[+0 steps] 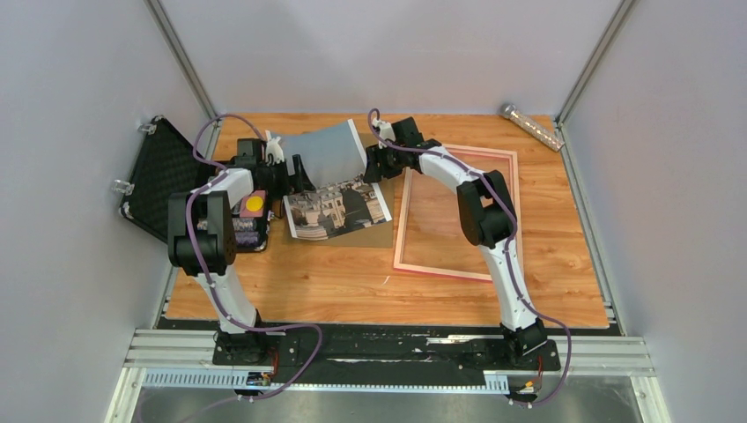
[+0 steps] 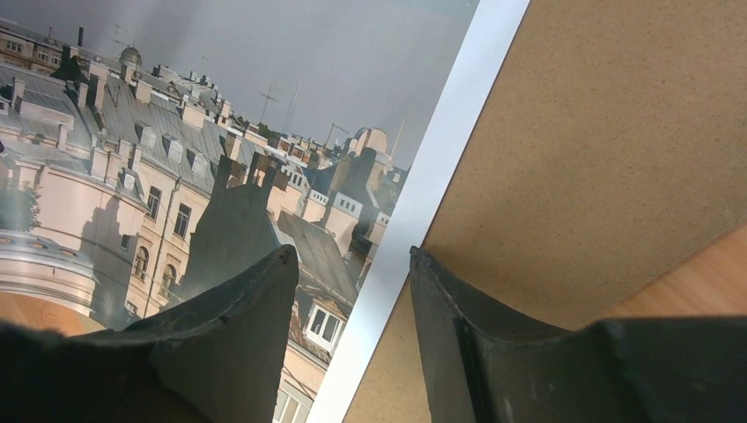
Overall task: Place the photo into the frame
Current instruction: Turn over the photo at the center of the board.
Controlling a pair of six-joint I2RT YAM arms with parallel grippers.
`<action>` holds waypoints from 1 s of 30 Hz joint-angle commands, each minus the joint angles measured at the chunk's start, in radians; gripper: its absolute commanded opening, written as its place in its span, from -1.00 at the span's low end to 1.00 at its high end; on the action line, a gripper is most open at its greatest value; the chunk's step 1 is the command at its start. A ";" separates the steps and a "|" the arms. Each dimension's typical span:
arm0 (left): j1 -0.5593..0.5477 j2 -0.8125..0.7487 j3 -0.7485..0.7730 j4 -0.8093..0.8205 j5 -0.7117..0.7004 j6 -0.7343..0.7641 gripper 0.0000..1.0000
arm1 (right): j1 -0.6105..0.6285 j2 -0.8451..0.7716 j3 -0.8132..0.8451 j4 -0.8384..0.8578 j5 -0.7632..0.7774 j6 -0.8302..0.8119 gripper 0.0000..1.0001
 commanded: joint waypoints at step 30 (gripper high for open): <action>0.000 -0.047 -0.033 0.095 -0.160 -0.064 0.70 | 0.002 0.025 -0.023 -0.006 -0.011 0.006 0.04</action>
